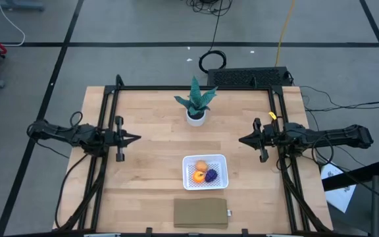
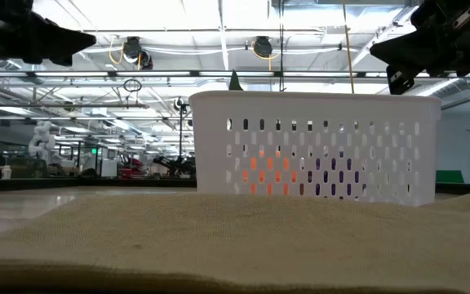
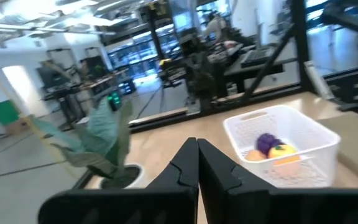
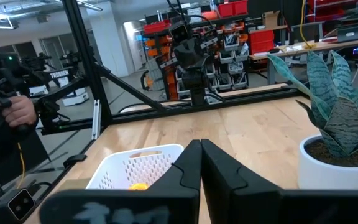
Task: Pick and placing Produce into tupperware
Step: Return to Home Position
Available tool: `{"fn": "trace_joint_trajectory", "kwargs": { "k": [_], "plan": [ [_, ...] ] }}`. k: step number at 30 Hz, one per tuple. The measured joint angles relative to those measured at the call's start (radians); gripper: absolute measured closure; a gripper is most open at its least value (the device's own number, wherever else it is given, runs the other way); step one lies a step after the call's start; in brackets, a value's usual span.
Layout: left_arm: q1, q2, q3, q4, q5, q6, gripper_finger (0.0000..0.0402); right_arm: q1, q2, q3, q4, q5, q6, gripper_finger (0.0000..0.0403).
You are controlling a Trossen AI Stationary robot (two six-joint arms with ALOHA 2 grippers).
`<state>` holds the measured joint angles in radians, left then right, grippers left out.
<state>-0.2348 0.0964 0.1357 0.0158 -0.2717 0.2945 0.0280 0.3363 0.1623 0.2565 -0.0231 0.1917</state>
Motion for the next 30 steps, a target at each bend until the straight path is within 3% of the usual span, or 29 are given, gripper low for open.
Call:
{"fn": "trace_joint_trajectory", "kwargs": {
  "k": [11,20,30],
  "plan": [
    [0.000,-0.059,-0.017,-0.071,0.157,-0.062,0.0401,0.000,-0.002,-0.030,0.038,-0.003,0.005,0.0403],
    [0.000,-0.059,-0.017,-0.104,0.222,-0.087,0.0401,-0.003,-0.002,-0.075,0.125,-0.004,0.013,0.0403],
    [0.000,-0.059,-0.017,-0.130,0.223,-0.088,0.0401,-0.003,-0.002,-0.089,0.135,-0.004,0.006,0.0403]
  ]
}}
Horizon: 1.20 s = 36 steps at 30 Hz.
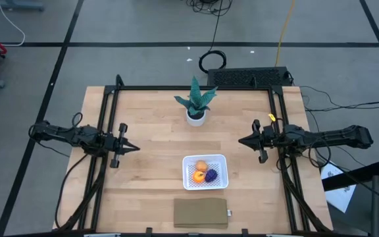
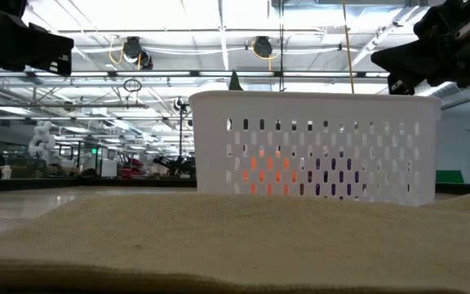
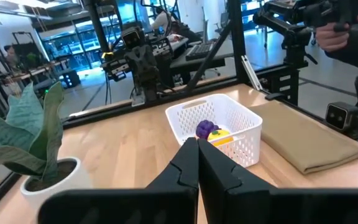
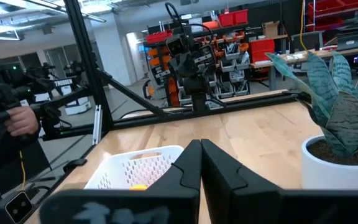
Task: Pick and placing Produce into tupperware
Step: Return to Home Position
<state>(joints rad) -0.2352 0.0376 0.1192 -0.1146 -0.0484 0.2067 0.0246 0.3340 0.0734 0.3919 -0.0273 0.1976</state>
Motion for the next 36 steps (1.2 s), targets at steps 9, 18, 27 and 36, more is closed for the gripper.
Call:
{"fn": "trace_joint_trajectory", "kwargs": {
  "k": [9,18,27,36],
  "plan": [
    [0.000,0.000,0.000,-0.029,0.000,-0.015,0.0401,0.000,0.000,0.000,-0.055,0.000,-0.012,0.0403],
    [0.000,0.000,0.000,-0.050,-0.001,-0.033,0.0401,0.000,0.000,0.000,-0.117,0.000,-0.003,0.0403],
    [0.000,0.000,0.000,-0.050,-0.004,-0.027,0.0401,-0.001,-0.068,0.000,-0.121,0.000,-0.026,0.0403],
    [0.000,0.000,0.000,-0.050,-0.005,-0.026,0.0401,-0.001,-0.151,0.000,-0.177,-0.001,-0.008,0.0403]
  ]
}}
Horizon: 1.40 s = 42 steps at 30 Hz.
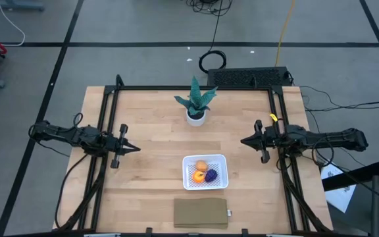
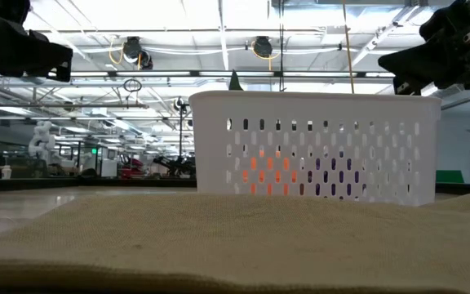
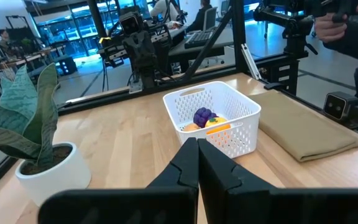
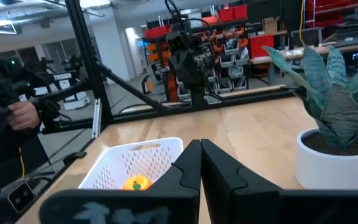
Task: Pick and placing Produce into tupperware
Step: Return to Home Position
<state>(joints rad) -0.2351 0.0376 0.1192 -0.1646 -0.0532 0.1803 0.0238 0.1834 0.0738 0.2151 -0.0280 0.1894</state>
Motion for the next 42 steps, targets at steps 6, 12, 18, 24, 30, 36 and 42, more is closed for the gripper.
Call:
{"fn": "trace_joint_trajectory", "kwargs": {
  "k": [6,12,18,24,30,36,42],
  "plan": [
    [0.000,0.000,0.000,-0.001,0.000,-0.007,0.0401,0.000,-0.010,0.000,-0.020,0.000,0.007,0.0403],
    [0.000,0.000,0.000,-0.006,0.000,-0.034,0.0401,0.000,-0.010,0.000,-0.026,-0.003,0.007,0.0403],
    [0.000,0.000,0.000,-0.006,0.000,-0.053,0.0390,0.000,-0.010,0.000,-0.025,-0.003,0.002,0.0403],
    [0.000,0.000,0.000,-0.005,0.000,-0.053,0.0381,0.000,-0.010,0.000,-0.025,-0.003,0.006,0.0403],
    [0.000,0.000,0.000,-0.005,0.000,-0.055,0.0381,0.000,-0.010,0.000,-0.025,-0.003,0.007,0.0403],
    [0.000,0.000,0.000,-0.004,0.000,-0.055,0.0380,0.000,-0.010,0.000,-0.025,-0.003,0.007,0.0403],
    [0.000,0.000,0.000,-0.003,0.000,-0.055,0.0380,0.000,-0.010,0.000,-0.025,-0.003,0.007,0.0403]
  ]
}}
